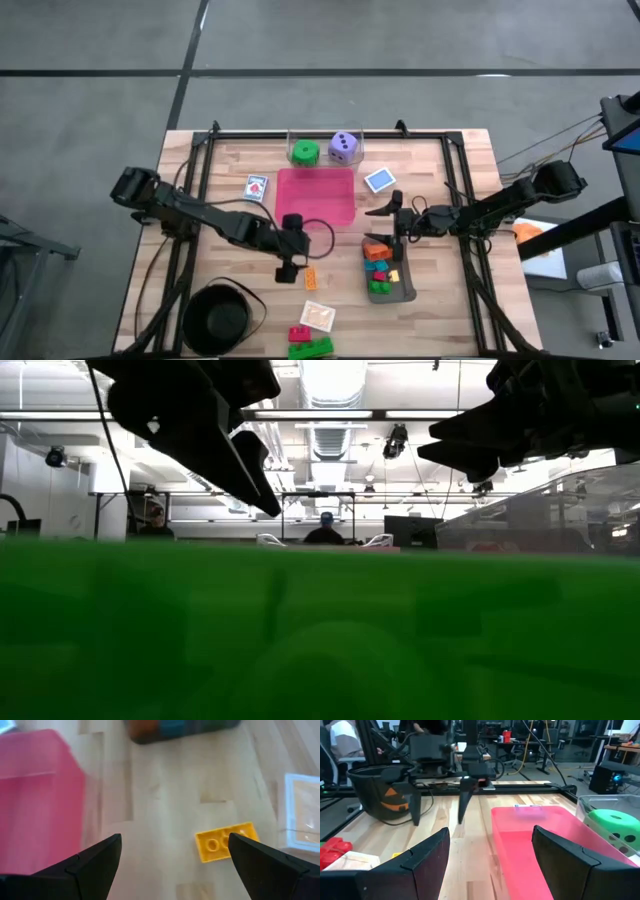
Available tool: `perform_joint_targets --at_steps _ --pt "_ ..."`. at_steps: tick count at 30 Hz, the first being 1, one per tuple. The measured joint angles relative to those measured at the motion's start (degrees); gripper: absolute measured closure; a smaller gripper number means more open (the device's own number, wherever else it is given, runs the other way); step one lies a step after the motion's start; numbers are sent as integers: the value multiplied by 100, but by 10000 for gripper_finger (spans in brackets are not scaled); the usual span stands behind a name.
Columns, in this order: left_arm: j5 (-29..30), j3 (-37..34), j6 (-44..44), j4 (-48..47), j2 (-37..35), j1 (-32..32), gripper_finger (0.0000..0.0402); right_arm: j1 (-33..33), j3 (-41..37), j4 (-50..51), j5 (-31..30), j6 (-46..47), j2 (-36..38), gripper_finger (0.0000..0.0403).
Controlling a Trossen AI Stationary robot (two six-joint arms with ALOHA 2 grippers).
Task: Pick & Place Toys
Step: Put the big yellow game piece into the black bin
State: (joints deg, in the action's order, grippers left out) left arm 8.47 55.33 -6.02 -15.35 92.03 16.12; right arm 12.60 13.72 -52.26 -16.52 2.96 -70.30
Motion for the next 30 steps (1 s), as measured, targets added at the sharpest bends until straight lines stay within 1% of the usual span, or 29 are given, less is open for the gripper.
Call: perform_joint_targets --at_steps 9,18,24,30 --pt "-168 341 -17 -90 549 440 33 2 0 1 23 101 -7 121" --pt "-254 363 -410 164 1010 565 34 4 0 24 26 171 -7 121" --pt "-319 363 -409 251 1139 592 34 9 -2 55 233 247 -7 121" --pt "-319 358 -438 366 1139 592 34 13 -2 67 265 269 -7 121"
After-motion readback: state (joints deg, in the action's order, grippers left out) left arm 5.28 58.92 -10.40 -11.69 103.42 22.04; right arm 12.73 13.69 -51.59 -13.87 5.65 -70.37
